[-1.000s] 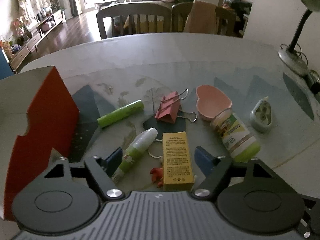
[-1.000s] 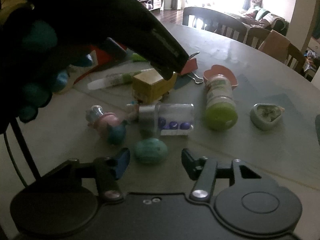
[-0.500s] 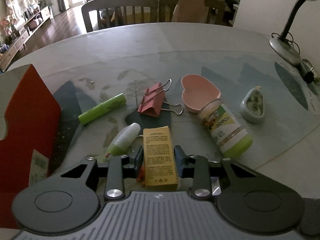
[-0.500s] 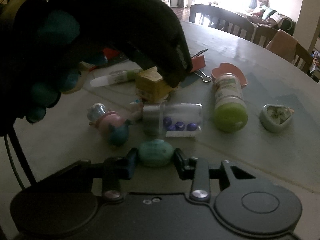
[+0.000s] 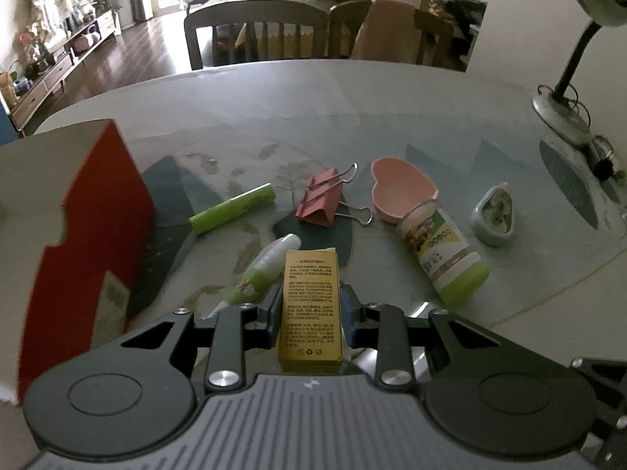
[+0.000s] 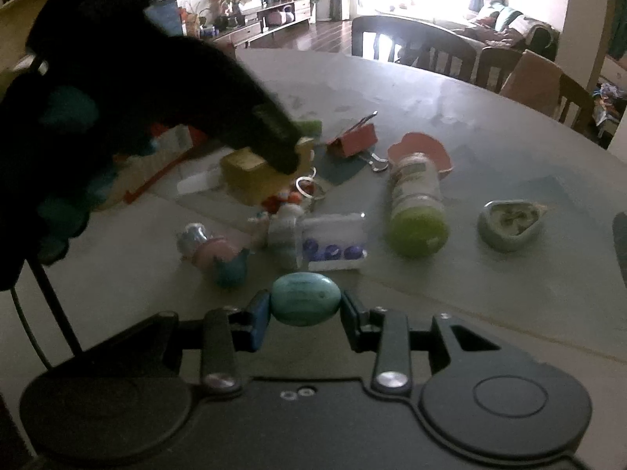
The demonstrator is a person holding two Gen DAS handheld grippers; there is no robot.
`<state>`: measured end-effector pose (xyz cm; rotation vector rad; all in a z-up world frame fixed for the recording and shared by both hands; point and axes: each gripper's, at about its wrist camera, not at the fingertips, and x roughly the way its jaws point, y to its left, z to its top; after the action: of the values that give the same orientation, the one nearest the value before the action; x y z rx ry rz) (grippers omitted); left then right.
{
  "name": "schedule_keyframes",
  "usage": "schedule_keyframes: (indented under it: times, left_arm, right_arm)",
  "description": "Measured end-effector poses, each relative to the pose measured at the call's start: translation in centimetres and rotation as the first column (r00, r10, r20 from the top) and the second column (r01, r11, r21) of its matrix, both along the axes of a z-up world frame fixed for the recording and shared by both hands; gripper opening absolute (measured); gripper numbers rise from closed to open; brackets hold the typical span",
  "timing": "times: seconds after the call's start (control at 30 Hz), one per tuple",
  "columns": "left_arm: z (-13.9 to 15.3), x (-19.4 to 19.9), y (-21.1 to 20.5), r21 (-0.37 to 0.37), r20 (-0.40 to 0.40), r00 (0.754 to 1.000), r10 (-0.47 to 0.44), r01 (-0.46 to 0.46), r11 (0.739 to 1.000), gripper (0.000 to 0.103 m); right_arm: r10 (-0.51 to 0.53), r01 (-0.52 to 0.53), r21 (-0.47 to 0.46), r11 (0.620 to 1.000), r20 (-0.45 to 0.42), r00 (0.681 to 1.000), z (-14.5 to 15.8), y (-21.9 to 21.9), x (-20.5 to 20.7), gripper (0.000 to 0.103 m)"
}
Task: Organize rigid objects
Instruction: 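Grasp the yellow paper box with the left gripper while the right gripper grasps the teal soap, then carry the yellow box and teal soap over the open cardboard box with both grippers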
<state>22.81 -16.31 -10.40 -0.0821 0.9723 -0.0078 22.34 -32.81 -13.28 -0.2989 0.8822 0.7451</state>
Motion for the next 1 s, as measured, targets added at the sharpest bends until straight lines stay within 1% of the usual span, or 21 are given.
schedule_keyframes:
  times: [0.2, 0.47, 0.57, 0.63, 0.73, 1.0]
  left_arm:
    - [2.4, -2.6, 1.4, -0.025, 0.034, 0.999, 0.035, -0.034, 0.999, 0.030]
    - [6.1, -6.0, 3.5, -0.049, 0.089, 0.993, 0.083, -0.079, 0.996, 0.030]
    - [7.2, -7.0, 4.6, -0.057, 0.105, 0.990, 0.092, -0.086, 0.995, 0.030]
    - [8.0, -7.5, 5.3, -0.059, 0.118, 0.989, 0.091, -0.085, 0.995, 0.030]
    - [8.9, -8.1, 6.6, -0.049, 0.139, 0.987, 0.084, -0.078, 0.996, 0.030]
    - [10.9, -9.6, 11.4, -0.051, 0.184, 0.981, 0.059, -0.051, 0.997, 0.030]
  right_arm:
    - [-0.002, 0.002, 0.025, 1.000, 0.013, 1.000, 2.5, -0.4, -0.5, 0.038]
    - [0.029, -0.033, 0.071, 0.997, 0.049, 0.998, 6.2, 0.7, -1.5, 0.038]
    - [0.039, -0.043, 0.075, 0.996, 0.055, 0.998, 7.4, 1.7, -1.8, 0.038]
    - [0.043, -0.047, 0.061, 0.997, 0.065, 0.997, 8.1, 2.6, -2.0, 0.038]
    - [0.049, -0.053, 0.052, 0.997, 0.084, 0.995, 9.1, 4.0, -2.5, 0.038]
    - [0.019, -0.028, 0.070, 0.997, 0.118, 0.993, 11.4, 8.8, -3.9, 0.038]
